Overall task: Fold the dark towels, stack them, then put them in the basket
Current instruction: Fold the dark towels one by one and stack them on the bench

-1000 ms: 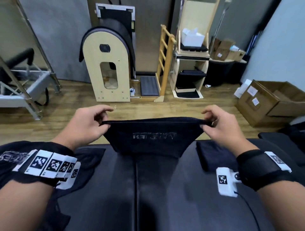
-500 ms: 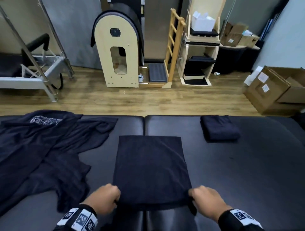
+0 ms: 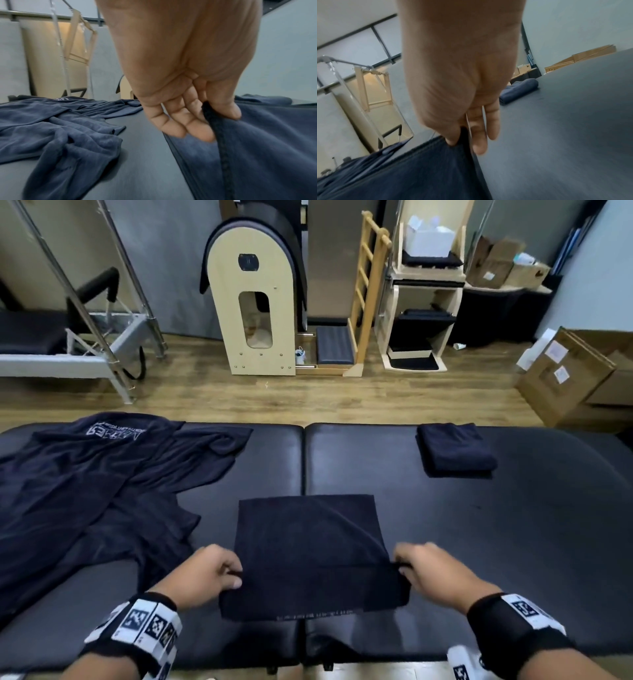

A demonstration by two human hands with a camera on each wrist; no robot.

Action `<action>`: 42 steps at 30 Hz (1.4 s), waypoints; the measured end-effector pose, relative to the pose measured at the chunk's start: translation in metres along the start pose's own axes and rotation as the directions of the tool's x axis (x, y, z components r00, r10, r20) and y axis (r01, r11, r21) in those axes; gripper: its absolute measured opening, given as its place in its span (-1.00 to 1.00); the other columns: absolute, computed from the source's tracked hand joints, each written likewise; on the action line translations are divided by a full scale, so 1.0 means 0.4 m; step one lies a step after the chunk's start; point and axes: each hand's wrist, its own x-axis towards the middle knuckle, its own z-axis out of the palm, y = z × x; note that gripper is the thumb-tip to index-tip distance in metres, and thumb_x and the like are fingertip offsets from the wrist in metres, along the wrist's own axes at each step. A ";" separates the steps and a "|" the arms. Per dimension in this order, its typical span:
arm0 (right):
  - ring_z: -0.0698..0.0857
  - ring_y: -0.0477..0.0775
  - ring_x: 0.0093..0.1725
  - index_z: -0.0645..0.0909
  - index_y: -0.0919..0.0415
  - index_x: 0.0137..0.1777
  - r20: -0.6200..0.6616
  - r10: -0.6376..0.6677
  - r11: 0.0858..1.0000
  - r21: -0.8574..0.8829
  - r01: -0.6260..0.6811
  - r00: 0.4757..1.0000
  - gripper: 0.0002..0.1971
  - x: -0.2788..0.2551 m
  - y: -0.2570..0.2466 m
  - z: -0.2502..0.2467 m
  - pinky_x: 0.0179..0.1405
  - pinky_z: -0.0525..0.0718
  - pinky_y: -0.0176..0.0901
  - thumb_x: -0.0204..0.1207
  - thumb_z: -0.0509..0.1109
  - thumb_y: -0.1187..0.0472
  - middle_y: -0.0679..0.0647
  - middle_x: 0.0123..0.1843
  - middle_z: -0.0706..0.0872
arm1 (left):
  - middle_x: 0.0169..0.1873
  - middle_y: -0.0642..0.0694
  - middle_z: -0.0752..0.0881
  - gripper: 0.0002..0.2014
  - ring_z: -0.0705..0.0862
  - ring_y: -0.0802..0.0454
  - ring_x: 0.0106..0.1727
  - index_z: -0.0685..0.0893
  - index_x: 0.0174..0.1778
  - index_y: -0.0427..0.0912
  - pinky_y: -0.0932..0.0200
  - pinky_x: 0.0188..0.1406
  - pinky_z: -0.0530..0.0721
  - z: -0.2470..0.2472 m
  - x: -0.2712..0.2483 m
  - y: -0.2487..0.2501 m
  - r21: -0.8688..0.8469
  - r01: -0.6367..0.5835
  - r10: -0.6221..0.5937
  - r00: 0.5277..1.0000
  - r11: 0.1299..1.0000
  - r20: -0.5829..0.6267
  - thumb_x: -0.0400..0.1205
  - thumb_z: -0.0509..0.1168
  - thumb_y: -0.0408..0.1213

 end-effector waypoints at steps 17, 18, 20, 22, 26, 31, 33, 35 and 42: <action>0.69 0.31 0.08 0.54 0.04 0.07 -0.157 0.290 0.956 0.099 -0.277 0.944 -0.86 0.394 -0.042 -0.050 0.02 0.66 0.05 0.55 0.37 0.11 0.05 0.12 0.55 | 0.10 0.05 0.49 -0.63 0.61 0.03 0.08 0.54 0.14 0.06 0.01 0.26 0.61 -0.090 0.359 -0.059 -0.044 0.111 -0.118 0.968 0.993 -0.220 0.51 0.54 -0.18; 0.69 0.31 0.13 0.54 0.03 0.17 -0.103 0.301 0.953 0.066 -0.295 0.948 -0.78 0.391 -0.041 -0.035 0.07 0.67 0.05 0.56 0.38 0.05 0.06 0.19 0.53 | 0.09 0.05 0.40 -0.60 0.58 0.01 0.06 0.52 0.15 0.07 -0.02 0.25 0.62 -0.074 0.358 -0.063 -0.004 0.100 -0.099 0.976 0.995 -0.192 0.49 0.55 -0.13; 0.70 0.32 0.18 0.47 -0.02 0.38 -0.035 0.328 0.944 0.050 -0.326 0.944 -0.60 0.374 -0.049 -0.006 0.11 0.67 0.05 0.59 0.37 -0.06 0.10 0.26 0.51 | 0.10 0.04 0.29 -0.55 0.55 -0.02 0.10 0.55 0.24 0.10 -0.05 0.26 0.64 -0.046 0.342 -0.063 0.109 0.092 -0.079 0.990 0.990 -0.121 0.49 0.53 0.01; 0.71 0.33 0.16 0.32 -0.08 0.53 -0.002 0.351 0.934 0.073 -0.350 0.936 -0.47 0.352 -0.058 0.017 0.08 0.67 0.06 0.61 0.34 -0.10 0.12 0.28 0.49 | 0.21 -0.02 0.24 -0.37 0.52 -0.11 0.24 0.47 0.49 0.13 -0.06 0.34 0.61 -0.018 0.322 -0.068 0.190 0.129 -0.120 0.991 0.973 -0.056 0.51 0.47 0.10; 0.68 0.36 0.22 0.09 -0.21 0.66 0.039 0.402 0.906 0.126 -0.404 0.915 -0.33 0.321 -0.068 0.030 0.20 0.67 0.10 0.62 0.29 -0.06 0.18 0.37 0.48 | 0.40 -0.11 0.18 -0.26 0.40 -0.19 0.47 0.25 0.67 0.13 -0.09 0.47 0.52 0.021 0.288 -0.070 0.145 0.201 -0.193 0.979 0.969 -0.066 0.58 0.42 0.03; 0.63 0.36 0.35 0.09 -0.17 0.70 0.079 0.366 0.886 0.277 -0.373 0.927 -0.20 0.311 -0.073 0.034 0.30 0.64 0.10 0.48 0.29 0.23 0.19 0.37 0.69 | 0.74 -0.10 0.07 -0.51 0.09 -0.16 0.69 0.48 0.52 -0.13 -0.16 0.59 0.37 0.010 0.318 -0.069 0.191 0.066 -0.046 0.993 0.979 -0.107 0.65 0.36 -0.22; 0.63 0.40 0.34 0.23 -0.07 0.66 0.002 0.350 0.903 0.265 -0.338 0.937 -0.26 0.319 -0.068 0.023 0.29 0.64 0.12 0.47 0.27 0.31 0.26 0.32 0.70 | 0.64 -0.05 0.32 -0.57 0.25 -0.11 0.62 0.50 0.47 -0.10 -0.11 0.54 0.42 0.003 0.318 -0.070 0.245 0.051 -0.029 0.996 0.968 -0.090 0.65 0.31 -0.27; 0.64 0.45 0.29 0.38 0.05 0.59 -0.128 0.341 0.924 0.227 -0.308 0.931 -0.35 0.338 -0.066 0.004 0.25 0.65 0.14 0.46 0.23 0.39 0.31 0.25 0.70 | 0.40 -0.02 0.50 -0.64 0.40 -0.11 0.43 0.57 0.36 -0.05 -0.08 0.37 0.52 0.008 0.299 -0.069 0.312 0.035 0.001 0.994 0.949 -0.113 0.63 0.30 -0.26; 0.53 0.33 0.31 0.60 0.09 0.37 -0.277 0.176 0.984 0.031 -0.175 0.945 -0.59 0.319 -0.109 0.008 0.28 0.62 0.18 0.50 0.35 0.22 0.12 0.32 0.55 | 0.04 0.00 0.55 -0.80 0.58 -0.09 0.18 0.61 0.13 0.02 0.03 0.20 0.60 0.109 0.149 -0.011 0.246 0.013 -0.028 0.998 0.969 0.060 0.61 0.32 -0.07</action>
